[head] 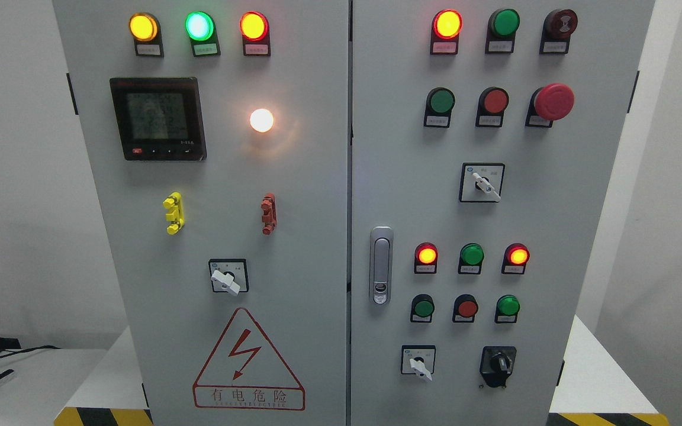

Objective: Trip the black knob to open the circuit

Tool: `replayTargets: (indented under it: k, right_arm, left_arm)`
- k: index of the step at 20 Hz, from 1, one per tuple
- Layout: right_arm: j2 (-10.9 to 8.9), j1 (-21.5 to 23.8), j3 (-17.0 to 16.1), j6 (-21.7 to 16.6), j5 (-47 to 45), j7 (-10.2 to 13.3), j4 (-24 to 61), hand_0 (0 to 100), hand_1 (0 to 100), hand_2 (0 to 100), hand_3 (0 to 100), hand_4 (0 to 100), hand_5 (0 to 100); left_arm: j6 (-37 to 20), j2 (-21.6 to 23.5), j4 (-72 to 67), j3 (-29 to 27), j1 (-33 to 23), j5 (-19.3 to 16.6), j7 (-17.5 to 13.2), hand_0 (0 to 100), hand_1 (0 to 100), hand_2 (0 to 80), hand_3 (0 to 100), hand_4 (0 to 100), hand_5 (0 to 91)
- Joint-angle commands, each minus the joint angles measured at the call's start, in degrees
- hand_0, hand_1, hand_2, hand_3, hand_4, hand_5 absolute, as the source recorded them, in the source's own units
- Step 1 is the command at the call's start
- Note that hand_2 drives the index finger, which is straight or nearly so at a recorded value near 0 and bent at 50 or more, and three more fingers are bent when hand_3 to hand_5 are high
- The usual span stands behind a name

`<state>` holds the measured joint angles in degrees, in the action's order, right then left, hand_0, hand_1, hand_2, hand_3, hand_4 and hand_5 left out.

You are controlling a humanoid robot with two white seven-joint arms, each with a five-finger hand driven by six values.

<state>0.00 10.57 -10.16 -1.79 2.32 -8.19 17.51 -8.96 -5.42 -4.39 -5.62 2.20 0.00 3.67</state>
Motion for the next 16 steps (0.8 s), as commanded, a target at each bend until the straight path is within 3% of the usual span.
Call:
replayTargets:
  k: [1, 11, 16]
  right_arm:
    - [-0.52, 0.06, -0.03, 0.04, -0.04, -0.33, 0.25, 37, 18, 0, 0, 0, 0]
    - [-0.70, -0.02, 0.06, 0.04, -0.04, -0.42, 0.86, 37, 18, 0, 0, 0, 0]
    - [-0.26, 0.59, 0.41, -0.05, 0.05, -0.42, 5.24, 37, 18, 0, 0, 0, 0]
  left_arm:
    - [0.00, -0.03, 0.00, 0.00, 0.00, 0.26, 0.02, 12, 39, 0.0, 0, 0, 0.0]
    - [0.00, -0.03, 0.00, 0.00, 0.00, 0.26, 0.02, 12, 39, 0.0, 0, 0, 0.0]
    - [0.00, 0.06, 0.00, 0.00, 0.00, 0.26, 0.02, 12, 39, 0.0, 0, 0, 0.0]
